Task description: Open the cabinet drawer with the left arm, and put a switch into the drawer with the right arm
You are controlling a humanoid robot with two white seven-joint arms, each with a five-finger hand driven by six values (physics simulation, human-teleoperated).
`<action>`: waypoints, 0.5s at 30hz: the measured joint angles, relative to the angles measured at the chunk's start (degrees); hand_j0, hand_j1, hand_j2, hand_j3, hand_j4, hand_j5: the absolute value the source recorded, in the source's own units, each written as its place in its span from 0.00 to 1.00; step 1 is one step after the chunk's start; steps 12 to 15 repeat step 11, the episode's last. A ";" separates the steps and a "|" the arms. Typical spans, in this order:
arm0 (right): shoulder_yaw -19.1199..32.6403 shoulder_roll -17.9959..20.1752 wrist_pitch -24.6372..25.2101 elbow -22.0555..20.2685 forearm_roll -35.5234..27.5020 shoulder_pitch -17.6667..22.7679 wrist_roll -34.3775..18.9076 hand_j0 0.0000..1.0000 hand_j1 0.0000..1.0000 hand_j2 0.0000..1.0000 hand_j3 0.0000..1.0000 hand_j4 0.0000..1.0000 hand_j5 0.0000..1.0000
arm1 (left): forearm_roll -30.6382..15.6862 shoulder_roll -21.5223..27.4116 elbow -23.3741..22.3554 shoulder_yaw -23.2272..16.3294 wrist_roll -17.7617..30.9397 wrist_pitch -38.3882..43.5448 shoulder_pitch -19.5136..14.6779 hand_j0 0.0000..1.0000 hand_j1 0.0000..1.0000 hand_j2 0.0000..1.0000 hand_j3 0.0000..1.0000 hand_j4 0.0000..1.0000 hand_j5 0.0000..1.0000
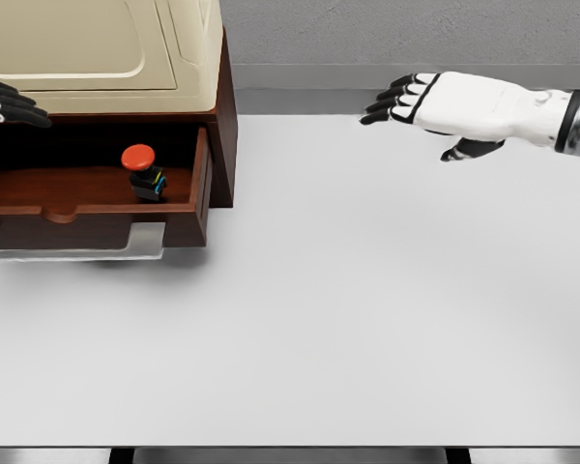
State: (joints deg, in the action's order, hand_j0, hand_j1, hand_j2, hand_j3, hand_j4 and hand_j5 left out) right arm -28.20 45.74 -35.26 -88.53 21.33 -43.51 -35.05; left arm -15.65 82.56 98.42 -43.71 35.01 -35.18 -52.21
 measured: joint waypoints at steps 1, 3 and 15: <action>0.98 1.63 0.03 -0.34 -0.20 1.85 0.01 1.00 1.00 1.00 1.00 1.00 1.00 | -0.45 -1.02 0.73 -0.01 0.00 -0.01 0.39 1.00 1.00 1.00 1.00 1.00 1.00; 2.05 3.61 0.03 -0.75 -0.41 4.57 0.01 1.00 1.00 1.00 1.00 1.00 1.00 | -0.99 -3.25 1.64 -0.32 0.01 0.00 0.69 1.00 1.00 1.00 1.00 1.00 1.00; 2.37 5.63 0.07 -1.26 -0.50 8.62 0.02 1.00 1.00 1.00 1.00 1.00 1.00 | -1.15 -8.71 2.50 -3.47 0.01 0.00 1.76 1.00 1.00 1.00 1.00 1.00 1.00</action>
